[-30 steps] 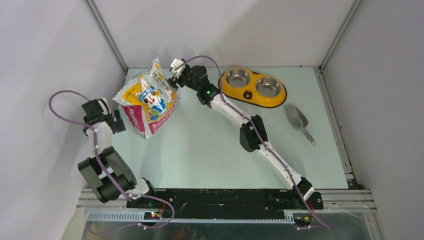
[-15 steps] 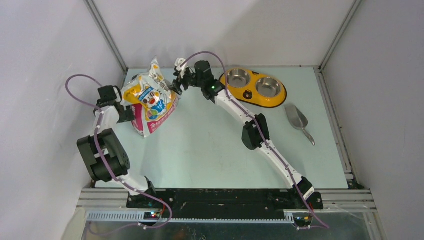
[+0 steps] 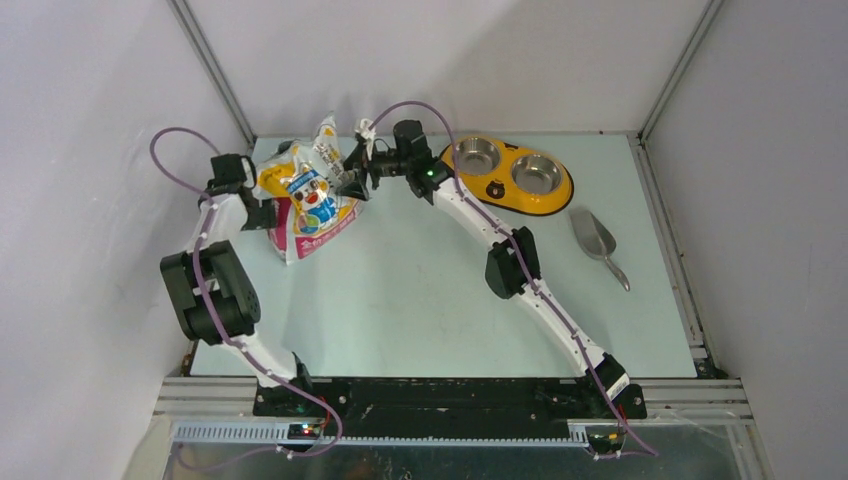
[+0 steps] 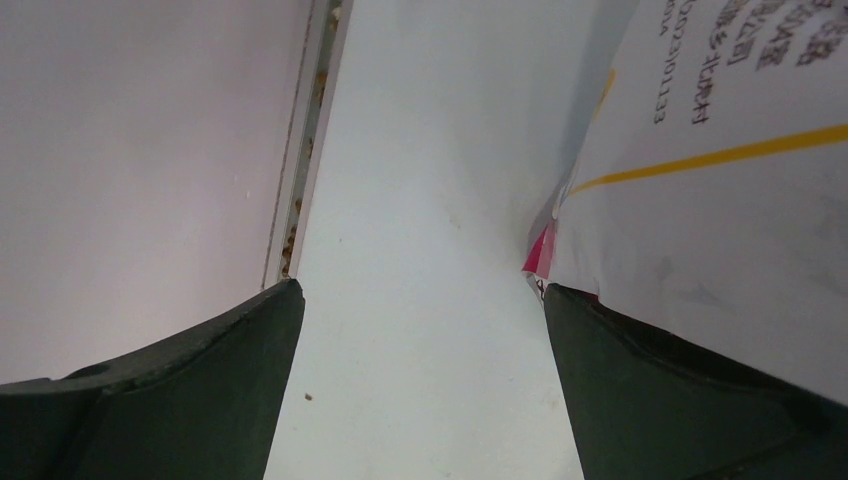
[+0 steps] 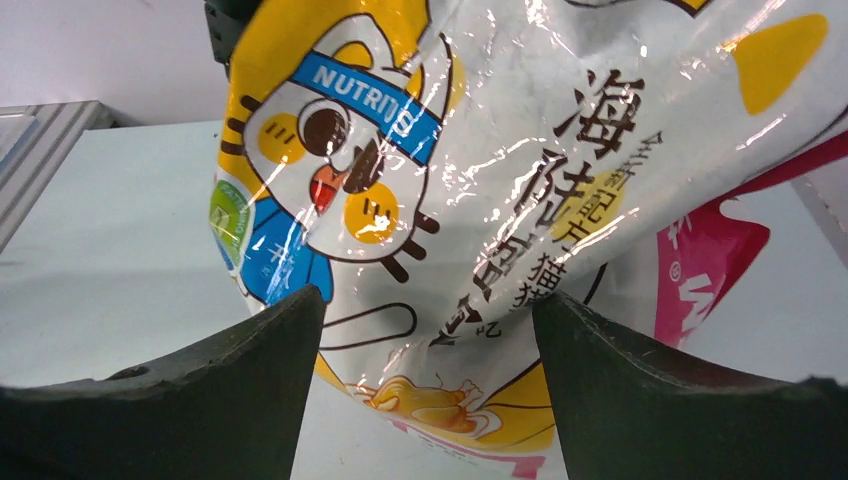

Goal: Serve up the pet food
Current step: Move the pet food bag to the center of the board, then open the pet food bag at the center of the board.

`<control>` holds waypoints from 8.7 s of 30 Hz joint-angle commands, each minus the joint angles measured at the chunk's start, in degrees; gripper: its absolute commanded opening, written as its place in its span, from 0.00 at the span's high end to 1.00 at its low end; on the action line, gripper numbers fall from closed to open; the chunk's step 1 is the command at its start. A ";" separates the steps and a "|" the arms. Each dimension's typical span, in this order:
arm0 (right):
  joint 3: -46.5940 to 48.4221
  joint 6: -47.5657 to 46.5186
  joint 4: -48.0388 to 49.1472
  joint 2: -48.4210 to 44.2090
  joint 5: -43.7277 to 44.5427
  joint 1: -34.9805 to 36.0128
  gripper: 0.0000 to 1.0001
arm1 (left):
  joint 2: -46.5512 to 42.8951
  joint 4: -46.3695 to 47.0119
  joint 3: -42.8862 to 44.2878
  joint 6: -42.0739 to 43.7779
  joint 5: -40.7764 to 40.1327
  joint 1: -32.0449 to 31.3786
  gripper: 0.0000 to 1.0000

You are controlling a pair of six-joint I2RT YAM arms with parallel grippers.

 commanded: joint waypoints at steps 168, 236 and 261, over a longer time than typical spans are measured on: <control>-33.59 -64.85 -48.75 -49.16 17.53 1.93 0.01 | -39.45 -31.21 4.43 20.11 22.22 -27.93 0.66; -30.92 -56.30 -47.21 -41.96 18.34 3.43 1.00 | -40.42 -31.71 1.42 20.20 21.53 -23.45 0.99; -52.02 -38.22 -36.27 -62.74 25.57 1.15 1.00 | -39.44 -21.20 2.31 17.60 21.30 -23.45 0.97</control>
